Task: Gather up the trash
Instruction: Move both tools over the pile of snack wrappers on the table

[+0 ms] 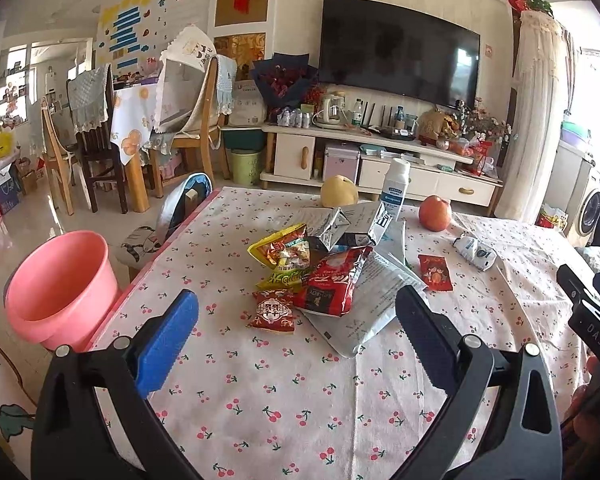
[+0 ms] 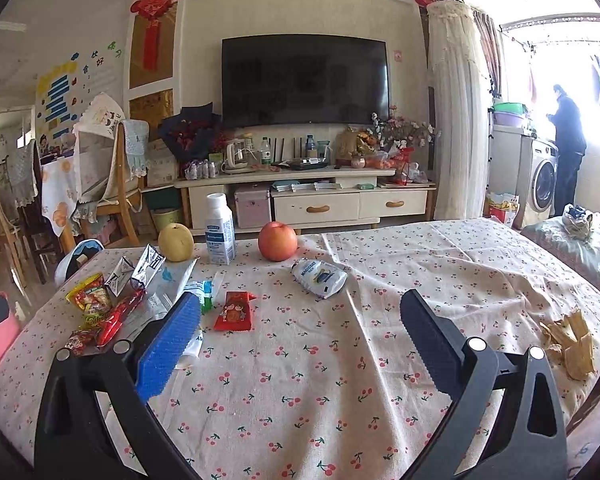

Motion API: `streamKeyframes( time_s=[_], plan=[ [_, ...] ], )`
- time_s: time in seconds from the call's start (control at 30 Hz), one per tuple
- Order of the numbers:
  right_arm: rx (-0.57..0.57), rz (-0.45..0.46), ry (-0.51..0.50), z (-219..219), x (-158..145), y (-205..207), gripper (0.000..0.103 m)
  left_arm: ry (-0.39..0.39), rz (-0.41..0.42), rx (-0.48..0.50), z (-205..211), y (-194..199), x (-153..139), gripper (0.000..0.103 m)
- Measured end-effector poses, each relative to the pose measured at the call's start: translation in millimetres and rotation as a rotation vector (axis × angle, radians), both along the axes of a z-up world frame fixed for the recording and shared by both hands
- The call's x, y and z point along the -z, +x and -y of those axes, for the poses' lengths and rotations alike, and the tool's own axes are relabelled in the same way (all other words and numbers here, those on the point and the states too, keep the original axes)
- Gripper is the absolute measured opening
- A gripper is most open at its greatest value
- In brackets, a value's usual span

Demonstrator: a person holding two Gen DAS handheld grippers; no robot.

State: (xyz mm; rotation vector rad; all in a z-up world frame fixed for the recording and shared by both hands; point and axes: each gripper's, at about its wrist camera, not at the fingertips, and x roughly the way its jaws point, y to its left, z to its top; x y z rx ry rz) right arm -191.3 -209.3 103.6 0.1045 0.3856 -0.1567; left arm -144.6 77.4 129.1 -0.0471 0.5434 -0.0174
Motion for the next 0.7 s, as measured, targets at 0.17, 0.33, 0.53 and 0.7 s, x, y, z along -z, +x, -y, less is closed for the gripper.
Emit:
streamKeyframes(
  time_s=[0.17,0.33,0.53,0.7],
  plan=[
    [-0.033,-0.017,0.039,15.9,4.4,6.9,0.099,0.026,0.031,0.048,0.5,7.0,14.0,0.099],
    [-0.068,-0.044,0.051,31.3,12.9,22.2,0.099,0.077,-0.023,0.120,4.6,24.5,40.1,0.099],
    [-0.100,-0.109,0.128,47.8,32.8,54.8,0.099,0.069,-0.071,0.151,4.5,49.5,59.4,0.099],
    [-0.130,-0.145,0.131,50.5,39.0,88.8,0.099,0.058,-0.073,0.137,-3.5,72.8,63.0,0.099]
  ],
)
